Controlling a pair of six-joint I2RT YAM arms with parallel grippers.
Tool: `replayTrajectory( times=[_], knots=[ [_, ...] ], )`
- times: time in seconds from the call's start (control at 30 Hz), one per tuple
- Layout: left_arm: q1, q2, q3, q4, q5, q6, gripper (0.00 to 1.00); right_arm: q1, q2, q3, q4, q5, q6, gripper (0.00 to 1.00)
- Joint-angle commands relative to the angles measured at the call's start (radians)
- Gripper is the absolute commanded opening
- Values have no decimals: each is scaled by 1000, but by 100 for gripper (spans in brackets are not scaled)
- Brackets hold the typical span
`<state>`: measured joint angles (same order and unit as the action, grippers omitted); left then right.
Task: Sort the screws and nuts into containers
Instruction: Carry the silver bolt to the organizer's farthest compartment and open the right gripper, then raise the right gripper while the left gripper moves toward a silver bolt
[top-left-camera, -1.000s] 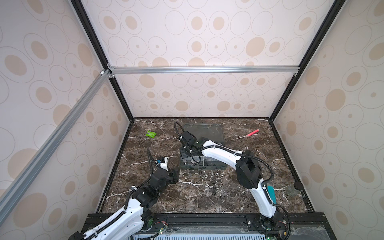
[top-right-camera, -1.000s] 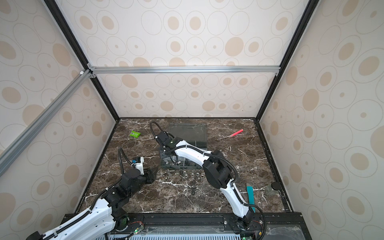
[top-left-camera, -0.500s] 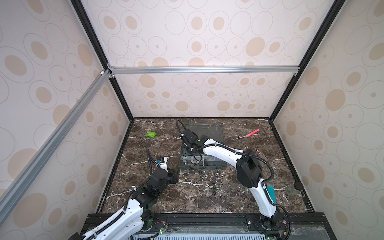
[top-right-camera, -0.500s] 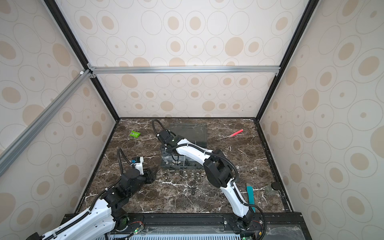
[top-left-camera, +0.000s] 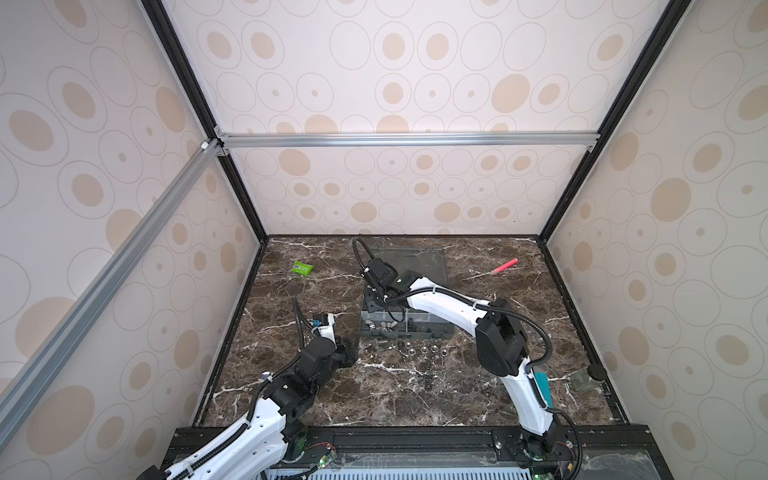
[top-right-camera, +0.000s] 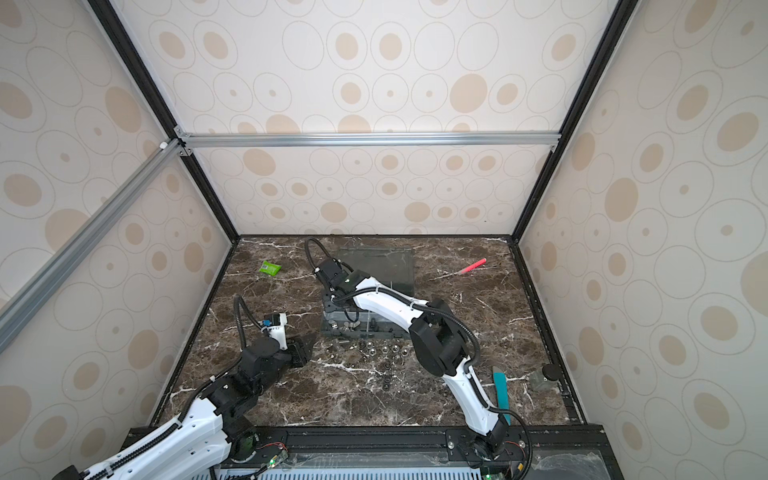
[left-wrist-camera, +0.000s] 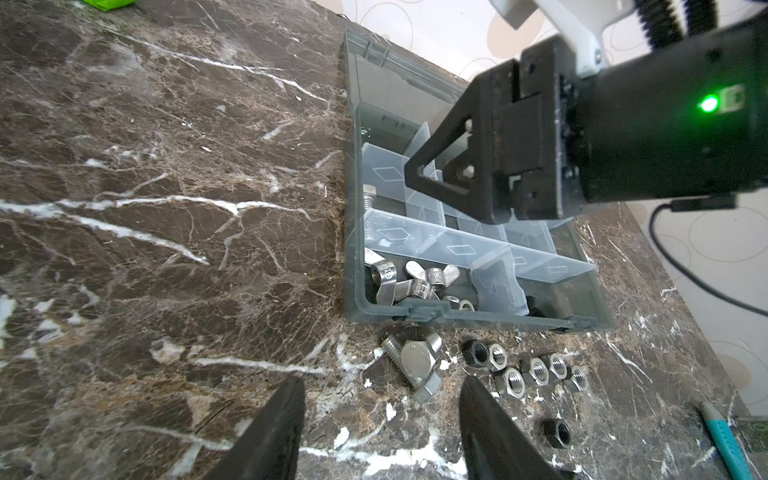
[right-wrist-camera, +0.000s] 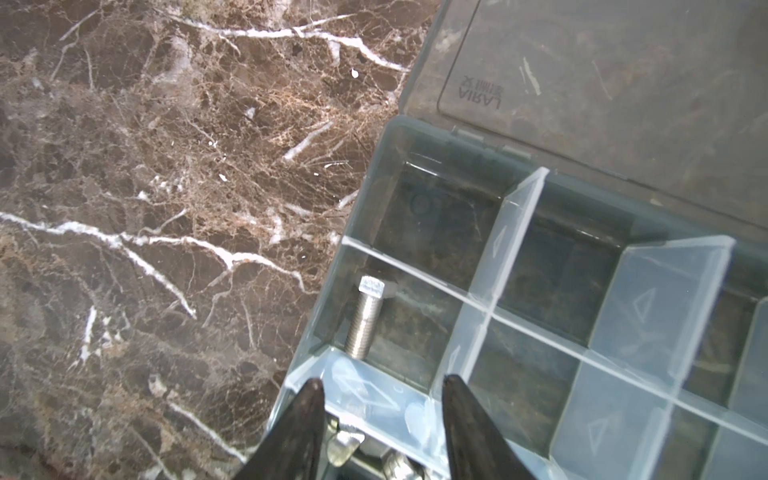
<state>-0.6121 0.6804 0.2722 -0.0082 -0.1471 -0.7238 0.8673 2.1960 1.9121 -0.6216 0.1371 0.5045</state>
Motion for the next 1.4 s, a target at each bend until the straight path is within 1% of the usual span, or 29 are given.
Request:
replayTrajectory(
  times=[0.0,0.23,0.43,0.57,0.73,1.0,1.13,1.37],
  knots=[
    [9,-6,5,14,-3,-22,60,-3,-87,-32,-9,29,-2,50],
    [8,-2,5,17,2,-23,60,-3,-210,-147,13,50,-5,51],
    [9,-7,4,28,38,-29,60,-3,-329,-278,3,64,22,51],
    [7,-15,-10,25,59,-32,60,-4,-436,-416,26,79,45,51],
    [8,9,-4,33,73,-10,60,-4,-564,-587,42,106,99,52],
    [7,125,18,100,140,14,57,-3,-719,-819,55,135,218,52],
    [8,177,44,104,153,41,57,-3,-759,-868,47,150,252,52],
    [6,252,68,139,199,57,57,-4,-783,-884,23,176,268,52]
  ],
)
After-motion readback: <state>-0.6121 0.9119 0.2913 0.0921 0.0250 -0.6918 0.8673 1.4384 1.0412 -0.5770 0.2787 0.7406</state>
